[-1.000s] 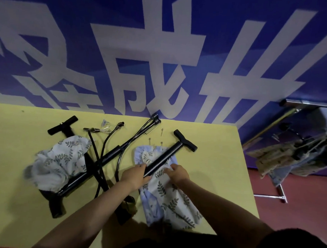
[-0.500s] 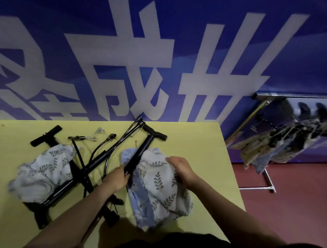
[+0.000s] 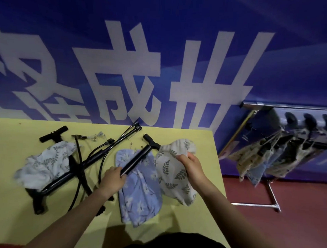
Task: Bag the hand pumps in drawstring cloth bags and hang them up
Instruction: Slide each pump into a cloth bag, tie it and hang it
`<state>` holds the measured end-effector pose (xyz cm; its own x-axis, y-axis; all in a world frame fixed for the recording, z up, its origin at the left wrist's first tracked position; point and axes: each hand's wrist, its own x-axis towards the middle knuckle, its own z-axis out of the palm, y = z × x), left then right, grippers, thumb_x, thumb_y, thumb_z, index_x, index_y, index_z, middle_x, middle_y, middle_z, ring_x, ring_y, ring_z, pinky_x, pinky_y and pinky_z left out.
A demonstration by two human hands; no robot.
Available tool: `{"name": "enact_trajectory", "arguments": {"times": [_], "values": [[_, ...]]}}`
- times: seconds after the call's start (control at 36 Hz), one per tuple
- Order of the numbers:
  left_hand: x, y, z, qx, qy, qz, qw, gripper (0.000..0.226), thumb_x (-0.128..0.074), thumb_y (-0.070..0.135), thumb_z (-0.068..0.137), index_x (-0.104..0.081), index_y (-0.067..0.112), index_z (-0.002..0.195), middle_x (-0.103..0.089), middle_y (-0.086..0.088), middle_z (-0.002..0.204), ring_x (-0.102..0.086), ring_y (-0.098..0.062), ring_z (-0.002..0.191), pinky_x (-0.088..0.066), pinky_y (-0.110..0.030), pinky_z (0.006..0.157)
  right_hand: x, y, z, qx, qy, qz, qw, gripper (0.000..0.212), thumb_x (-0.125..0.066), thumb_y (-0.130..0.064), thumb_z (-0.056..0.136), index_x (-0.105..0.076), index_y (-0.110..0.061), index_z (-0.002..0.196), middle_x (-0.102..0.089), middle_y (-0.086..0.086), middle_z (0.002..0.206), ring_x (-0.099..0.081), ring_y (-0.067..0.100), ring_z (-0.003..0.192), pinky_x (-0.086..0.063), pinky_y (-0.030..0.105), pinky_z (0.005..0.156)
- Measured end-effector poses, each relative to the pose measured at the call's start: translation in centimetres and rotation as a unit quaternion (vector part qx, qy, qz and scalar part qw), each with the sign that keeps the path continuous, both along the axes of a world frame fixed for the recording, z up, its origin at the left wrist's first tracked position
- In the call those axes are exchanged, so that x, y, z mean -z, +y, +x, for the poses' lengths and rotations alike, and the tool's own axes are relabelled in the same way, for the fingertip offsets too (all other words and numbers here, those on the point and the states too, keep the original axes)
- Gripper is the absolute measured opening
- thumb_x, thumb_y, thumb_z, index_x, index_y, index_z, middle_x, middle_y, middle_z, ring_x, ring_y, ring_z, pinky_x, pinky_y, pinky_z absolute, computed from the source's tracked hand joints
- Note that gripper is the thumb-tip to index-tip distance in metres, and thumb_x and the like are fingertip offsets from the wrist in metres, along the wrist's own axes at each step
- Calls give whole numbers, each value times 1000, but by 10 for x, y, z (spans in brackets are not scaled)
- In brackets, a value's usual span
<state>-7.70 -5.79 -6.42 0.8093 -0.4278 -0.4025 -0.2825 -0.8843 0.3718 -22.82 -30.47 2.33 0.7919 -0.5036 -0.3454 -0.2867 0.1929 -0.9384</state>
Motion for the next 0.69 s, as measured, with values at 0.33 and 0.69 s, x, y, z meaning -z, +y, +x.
{"name": "enact_trajectory", "arguments": {"times": [0.33,0.69], "values": [[-136,-83,-80,-261,380,-577,674,52,-28,56,98,-61,26,123,-68,-5,121,-65,-18,101,-49,-41,92,-58,16,-9,-129,-171,-22,977,44,-61,-27,75,-52,16,74,-55,29,81,-51,15,77,-39,30,68],[-141,-85,-102,-335,196,-521,760,14,-59,16,94,-68,19,104,-71,-5,105,-67,-19,94,-51,-34,84,-42,20,-34,-107,-125,136,977,48,-59,-45,90,-56,-20,131,-62,0,131,-55,19,125,-42,38,105]]}}
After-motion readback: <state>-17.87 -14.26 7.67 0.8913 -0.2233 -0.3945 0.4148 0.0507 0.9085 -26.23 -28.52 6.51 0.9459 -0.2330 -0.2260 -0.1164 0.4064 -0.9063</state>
